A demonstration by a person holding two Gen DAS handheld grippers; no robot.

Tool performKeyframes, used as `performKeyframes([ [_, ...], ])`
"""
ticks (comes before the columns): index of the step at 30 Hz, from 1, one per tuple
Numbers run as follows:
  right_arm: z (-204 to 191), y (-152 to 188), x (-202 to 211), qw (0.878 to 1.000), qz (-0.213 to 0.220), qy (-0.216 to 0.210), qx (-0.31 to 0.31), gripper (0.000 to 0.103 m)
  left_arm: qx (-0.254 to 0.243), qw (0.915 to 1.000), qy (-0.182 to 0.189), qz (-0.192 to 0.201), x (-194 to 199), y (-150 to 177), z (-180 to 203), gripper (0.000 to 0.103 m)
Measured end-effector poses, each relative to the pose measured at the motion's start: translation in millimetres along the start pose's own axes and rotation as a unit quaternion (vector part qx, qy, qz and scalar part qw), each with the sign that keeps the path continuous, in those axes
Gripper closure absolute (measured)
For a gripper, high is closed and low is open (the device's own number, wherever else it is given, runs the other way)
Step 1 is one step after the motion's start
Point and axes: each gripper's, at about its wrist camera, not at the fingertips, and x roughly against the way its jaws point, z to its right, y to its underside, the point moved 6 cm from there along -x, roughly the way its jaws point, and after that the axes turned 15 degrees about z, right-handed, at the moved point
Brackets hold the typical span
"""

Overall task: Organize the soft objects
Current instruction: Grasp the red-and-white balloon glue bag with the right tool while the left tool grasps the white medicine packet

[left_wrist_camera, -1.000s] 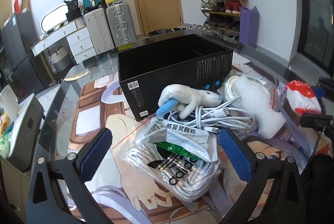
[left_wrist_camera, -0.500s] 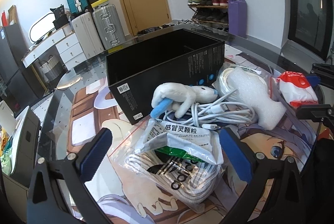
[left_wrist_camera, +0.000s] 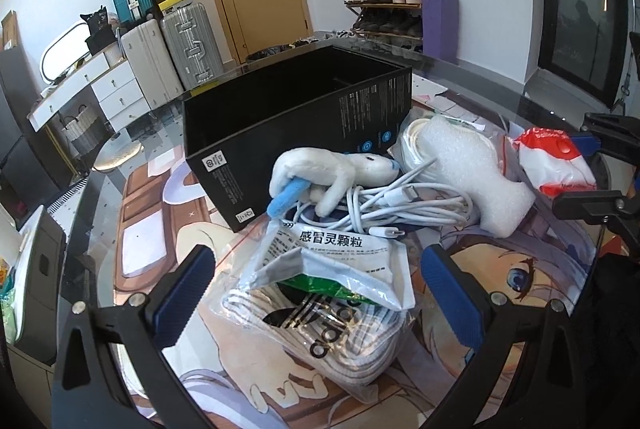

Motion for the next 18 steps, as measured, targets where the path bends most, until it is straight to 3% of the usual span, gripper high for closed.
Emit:
performKeyframes([
  [4,0.0,-0.2,0.2,1.000,0.000,0.000,0.000,0.046,-0.006,0.9999,-0.007,-0.004,-5.1,-0.4,4.1,0.002],
  [10,-0.4,-0.4,-0.3,1.000,-0.001,0.001,0.001,0.046,-0.022,0.9997,0.006,0.000,-2.1,1.5,11.3,0.028],
  [18,-3.1,-0.7,-0.9,1.000,0.001,-0.001,0.002,0.046,-0.013,0.9998,0.010,0.011,7.2,0.7,8.6,0.034],
])
